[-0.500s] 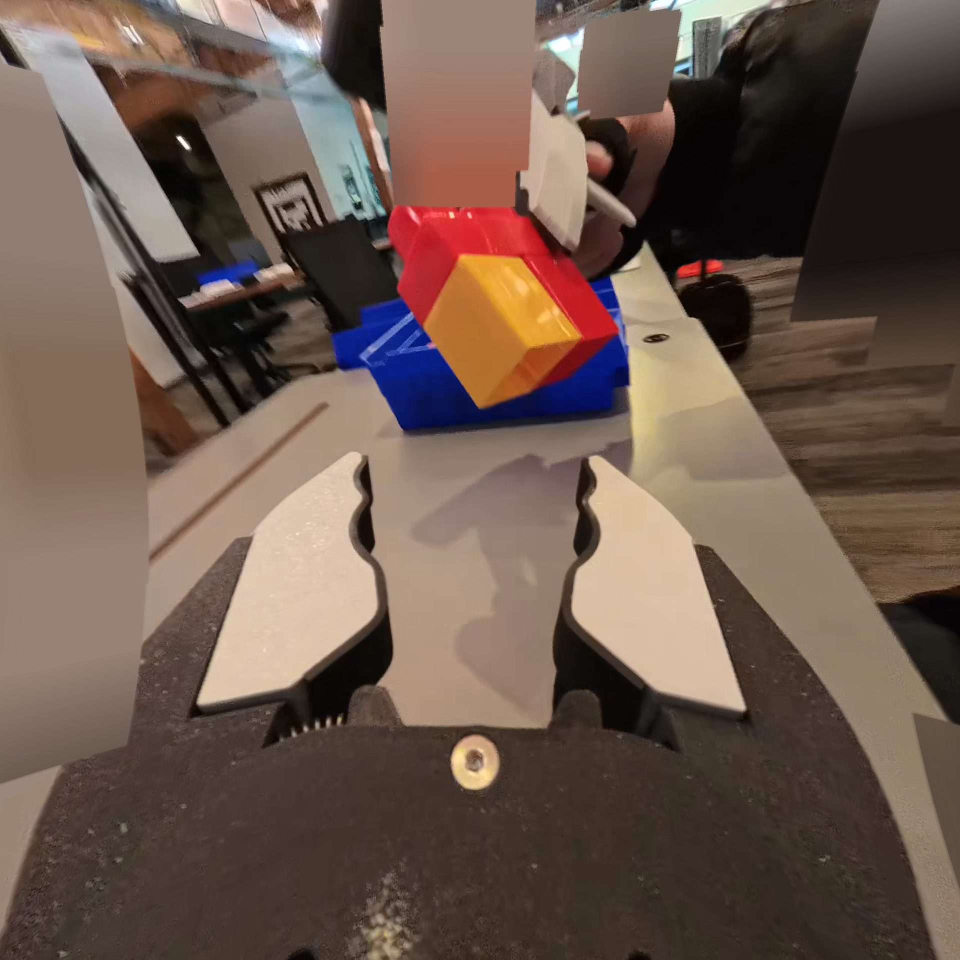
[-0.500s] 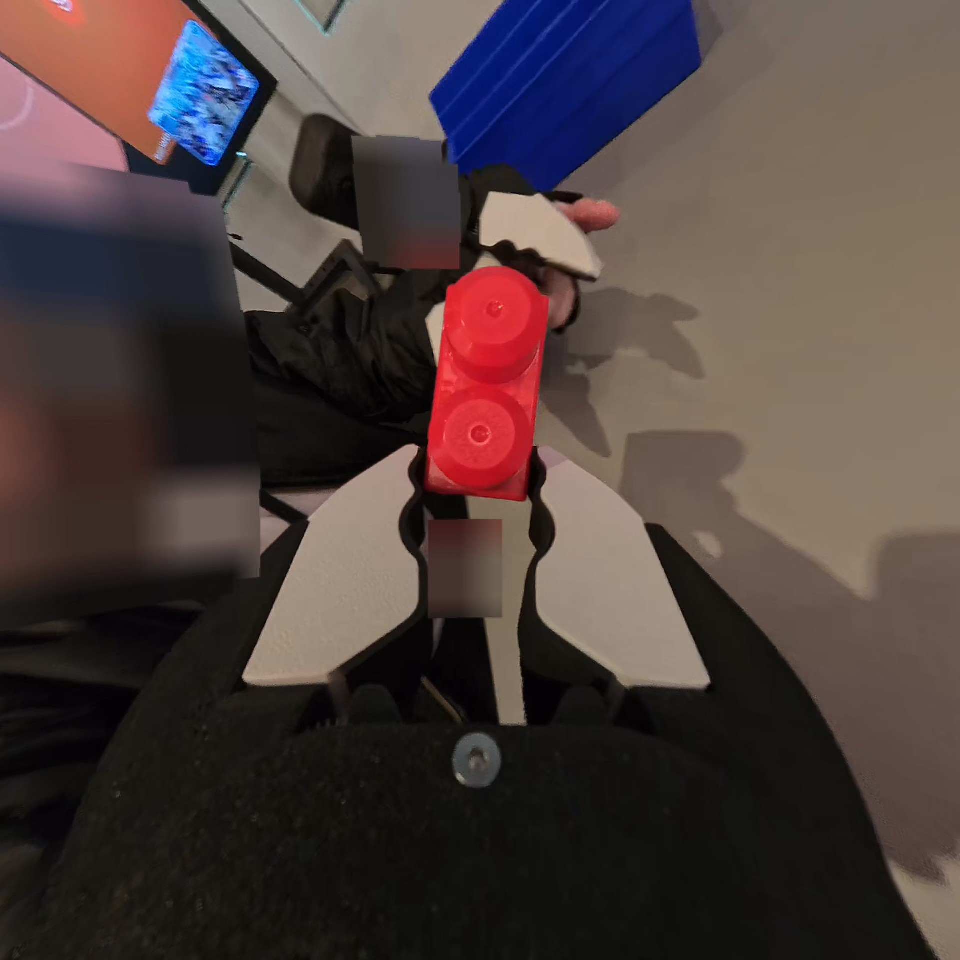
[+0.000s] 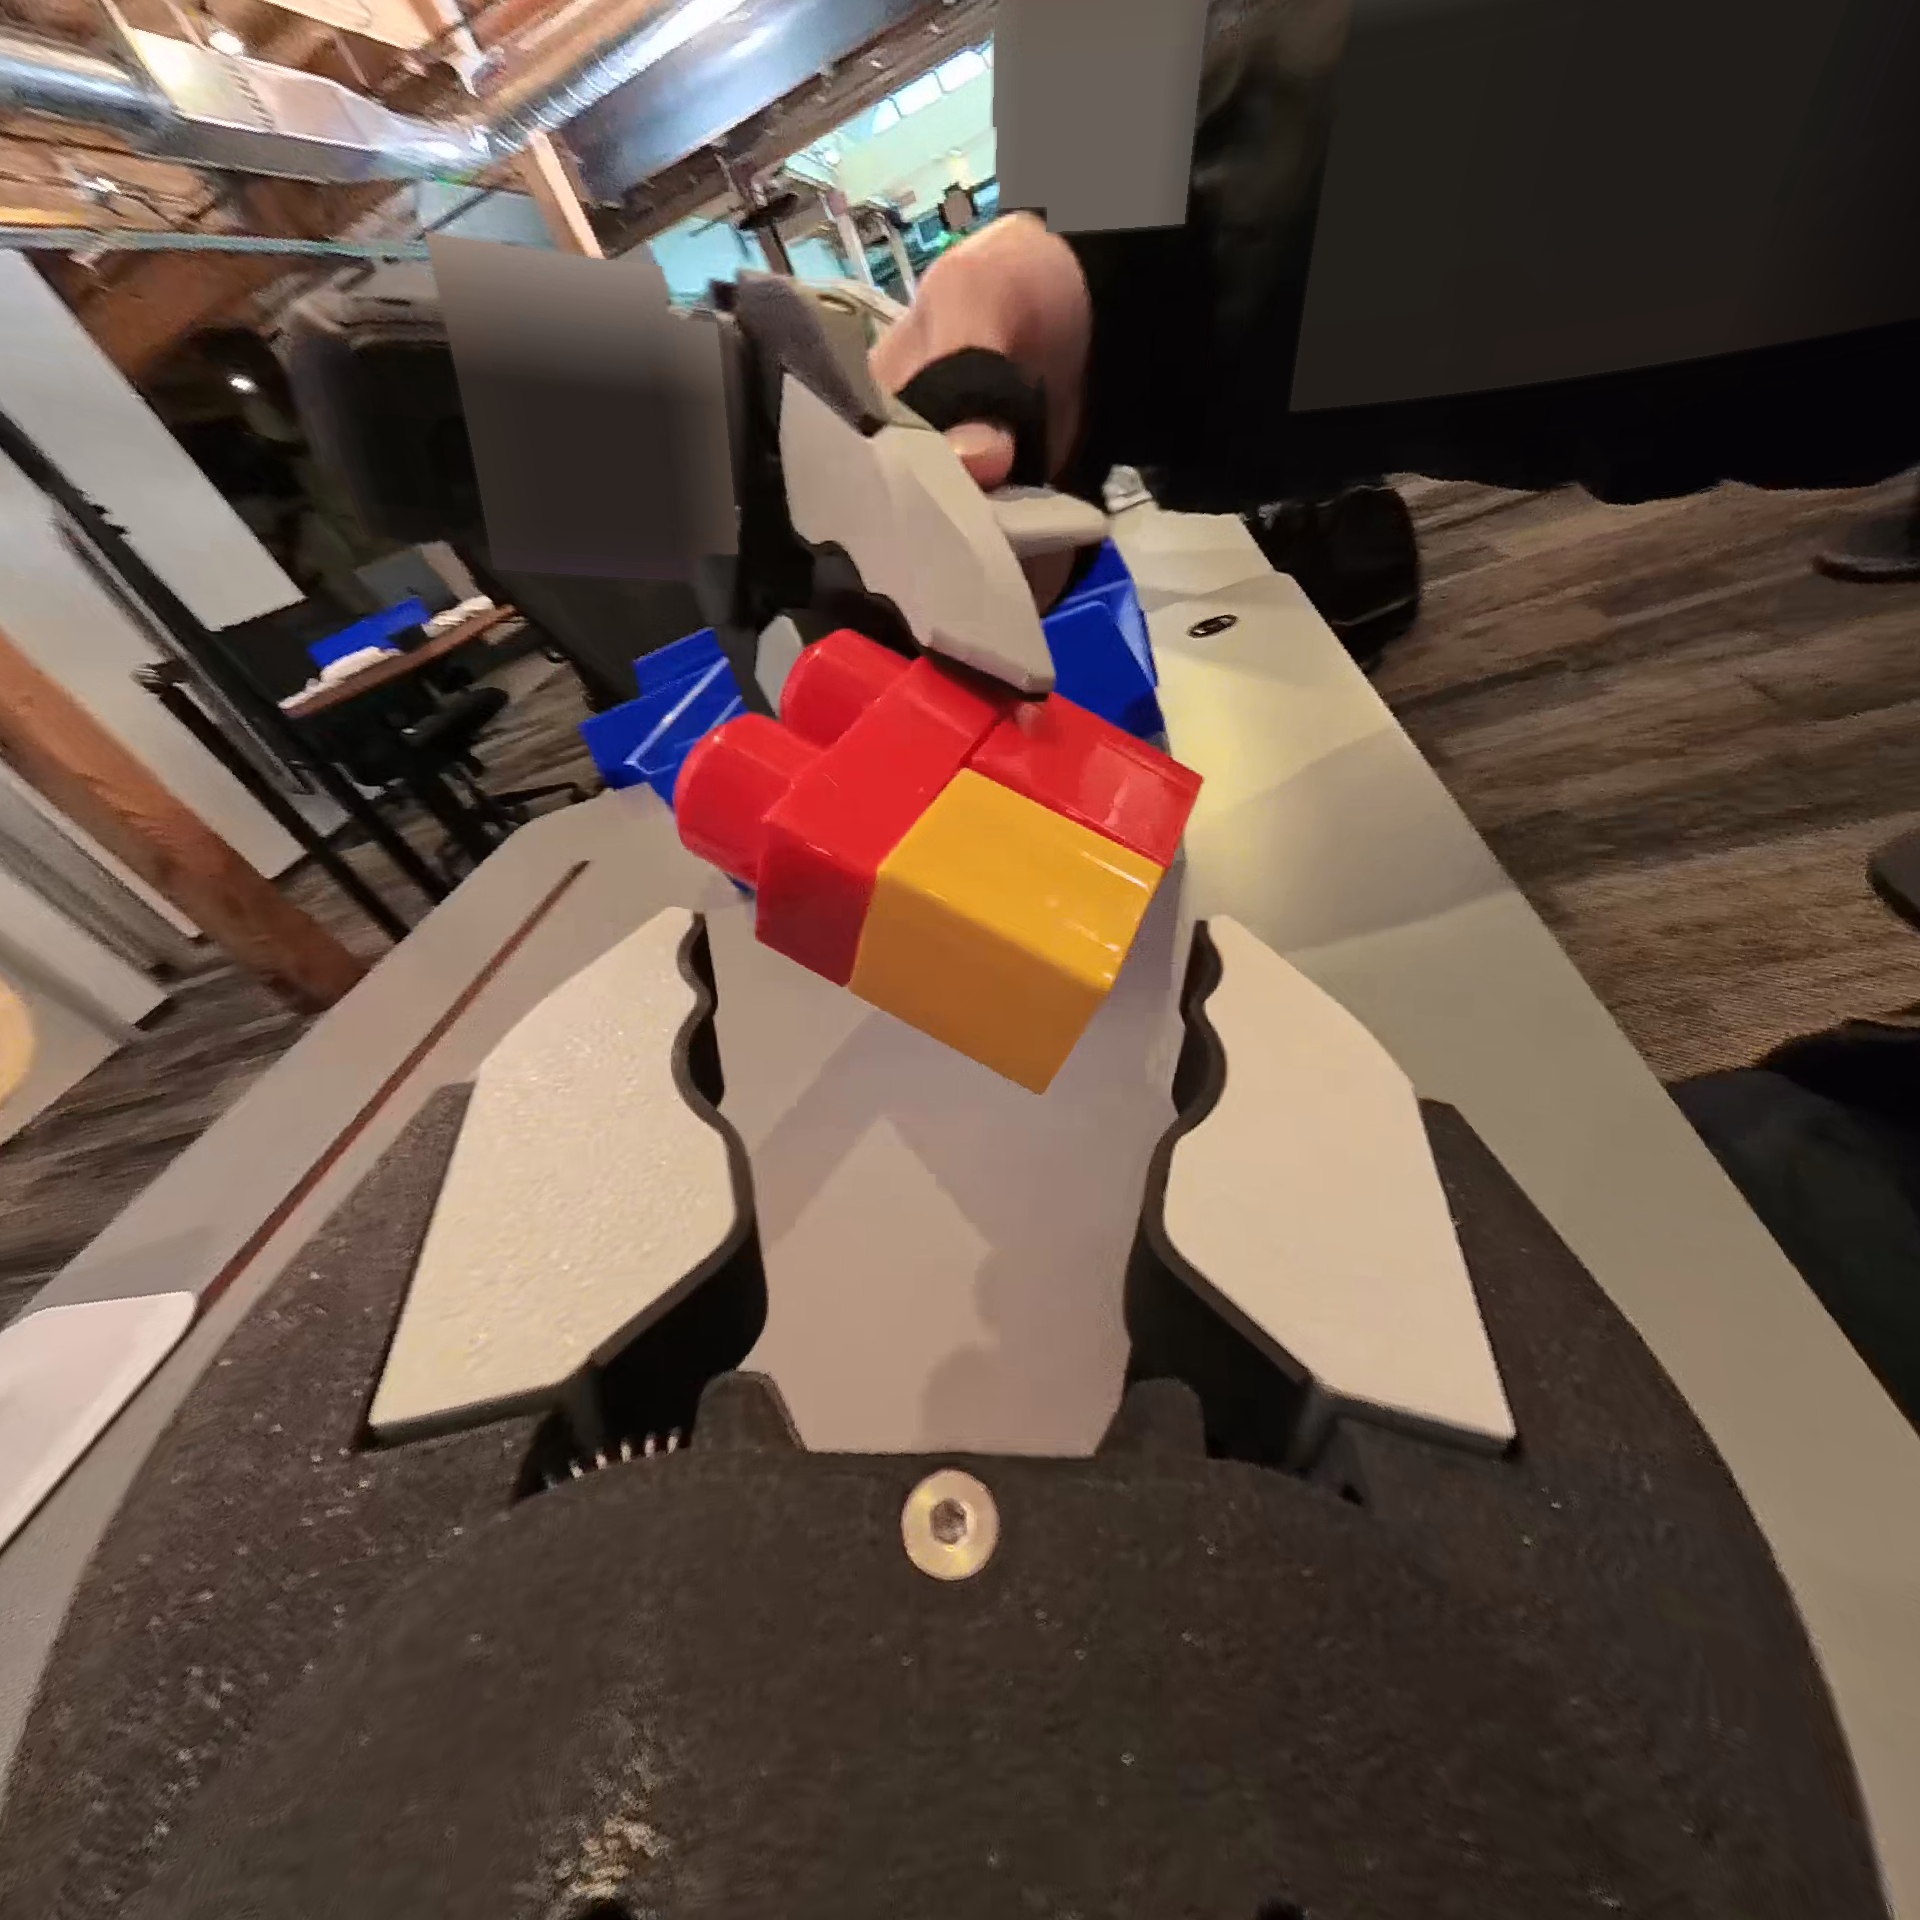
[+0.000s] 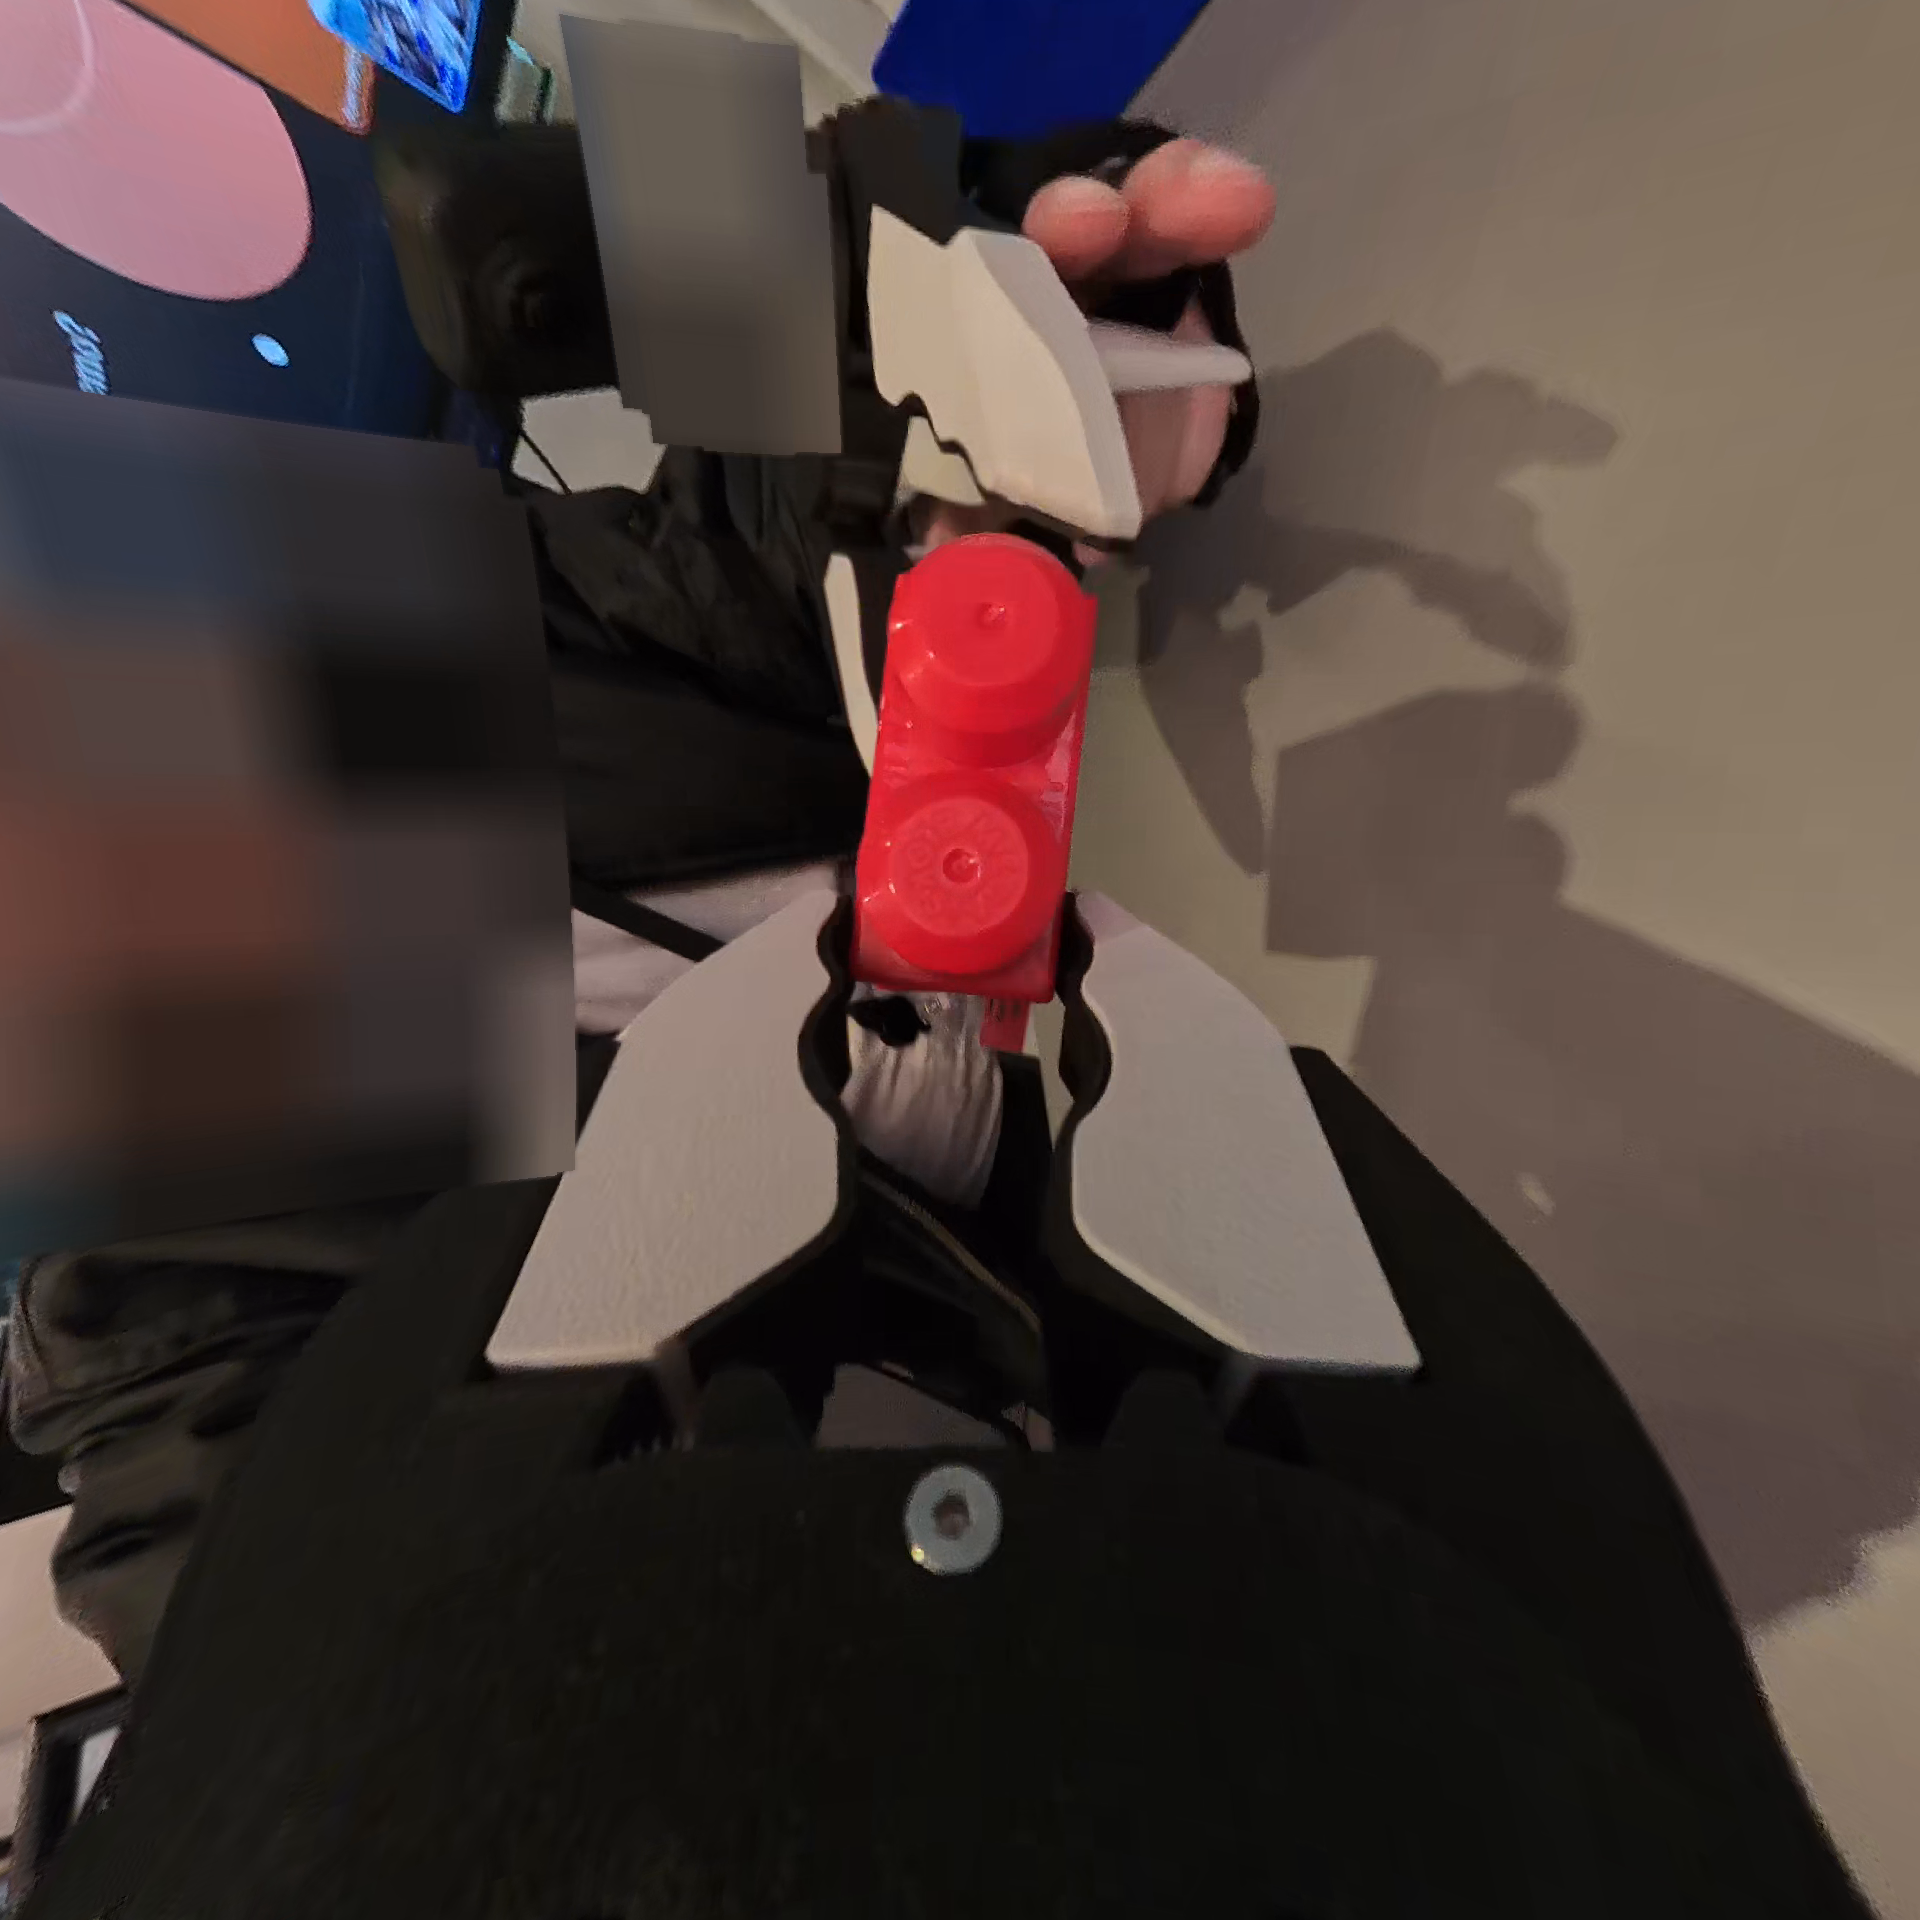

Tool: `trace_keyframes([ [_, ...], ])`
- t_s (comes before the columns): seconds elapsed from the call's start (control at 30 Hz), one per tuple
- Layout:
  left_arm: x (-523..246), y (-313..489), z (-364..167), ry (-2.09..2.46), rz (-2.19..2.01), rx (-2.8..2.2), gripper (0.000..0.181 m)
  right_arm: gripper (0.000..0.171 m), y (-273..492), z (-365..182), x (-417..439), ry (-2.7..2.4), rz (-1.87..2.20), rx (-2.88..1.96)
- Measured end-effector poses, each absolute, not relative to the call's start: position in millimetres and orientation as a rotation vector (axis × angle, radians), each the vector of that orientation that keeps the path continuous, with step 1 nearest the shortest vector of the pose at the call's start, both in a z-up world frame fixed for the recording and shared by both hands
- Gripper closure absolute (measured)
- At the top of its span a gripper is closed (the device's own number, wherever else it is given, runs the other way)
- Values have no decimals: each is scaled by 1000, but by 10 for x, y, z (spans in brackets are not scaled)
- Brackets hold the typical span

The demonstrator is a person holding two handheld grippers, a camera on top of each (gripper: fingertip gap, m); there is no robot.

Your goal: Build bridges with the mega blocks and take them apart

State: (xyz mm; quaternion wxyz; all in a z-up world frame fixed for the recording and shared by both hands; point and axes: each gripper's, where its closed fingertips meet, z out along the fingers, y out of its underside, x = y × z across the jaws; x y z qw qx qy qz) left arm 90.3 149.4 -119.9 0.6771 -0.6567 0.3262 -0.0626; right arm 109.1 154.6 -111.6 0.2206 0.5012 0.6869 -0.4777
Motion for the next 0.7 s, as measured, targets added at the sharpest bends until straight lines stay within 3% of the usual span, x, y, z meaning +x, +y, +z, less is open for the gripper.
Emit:
trace_keyframes([
  [0.23, 718, 1644, -1579, 610, -232, -1779, 83, 135, 1729, -1302, 1047, 2177, -1214, 1456],
  [0.33, 810, 1616, -1484, 462, -616, -1750, 94, 135, 1705, -1317, 1028, 2320, -1211, 1402],
  [0.43, 748, 1558, -1299, 372, -818, -1645, 117, 135, 1680, -1295, 977, 2424, -1233, 1355],
  [0.5, 722, 1534, -1241, 372, -838, -1617, 132, 135, 1665, -1272, 937, 2485, -1254, 1327],
  [0.7, 708, 1575, -1393, 410, -734, -1701, 143, 135, 1645, -1326, 864, 2568, -1203, 1332],
])
